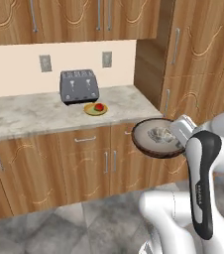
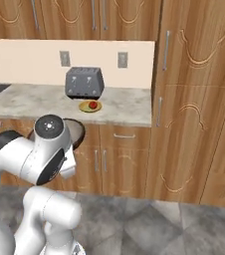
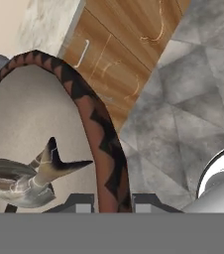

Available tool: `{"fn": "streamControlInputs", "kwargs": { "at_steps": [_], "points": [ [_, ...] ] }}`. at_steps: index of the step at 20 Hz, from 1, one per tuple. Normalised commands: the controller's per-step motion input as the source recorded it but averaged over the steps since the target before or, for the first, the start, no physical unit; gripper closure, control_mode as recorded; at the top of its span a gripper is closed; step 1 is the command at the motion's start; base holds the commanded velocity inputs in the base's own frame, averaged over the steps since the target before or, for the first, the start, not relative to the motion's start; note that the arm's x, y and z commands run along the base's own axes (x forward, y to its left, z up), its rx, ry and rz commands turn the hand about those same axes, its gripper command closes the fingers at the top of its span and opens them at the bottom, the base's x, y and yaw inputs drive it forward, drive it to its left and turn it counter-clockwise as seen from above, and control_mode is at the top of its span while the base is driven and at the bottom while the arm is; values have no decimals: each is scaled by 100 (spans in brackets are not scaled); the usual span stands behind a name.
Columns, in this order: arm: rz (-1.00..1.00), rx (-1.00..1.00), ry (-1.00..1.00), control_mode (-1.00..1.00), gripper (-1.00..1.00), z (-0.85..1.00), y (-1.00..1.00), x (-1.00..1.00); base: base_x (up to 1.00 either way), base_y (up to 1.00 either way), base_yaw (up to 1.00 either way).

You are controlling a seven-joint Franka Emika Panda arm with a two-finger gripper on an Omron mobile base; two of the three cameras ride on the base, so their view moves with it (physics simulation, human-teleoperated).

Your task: Remove the mango from the bowl and place it on the small plate. Then place the bowl with only the fish in the microwave, close the door, and press the start button to microwave the fish.

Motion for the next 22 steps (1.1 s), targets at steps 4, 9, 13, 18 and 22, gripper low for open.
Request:
{"fn": "streamControlInputs", "kwargs": {
  "at_steps": [4,9,13,18,22],
  "points": [
    [0,0,0,100,100,0,0,0,-31,-54,-52],
    [0,0,0,100,100,0,0,0,-14,-52,-51],
    [0,0,0,100,100,0,0,0,1,-53,-47],
    [0,0,0,100,100,0,0,0,24,-71,-39],
    [0,0,0,100,100,0,0,0,43,-83,-21]
  ]
}}
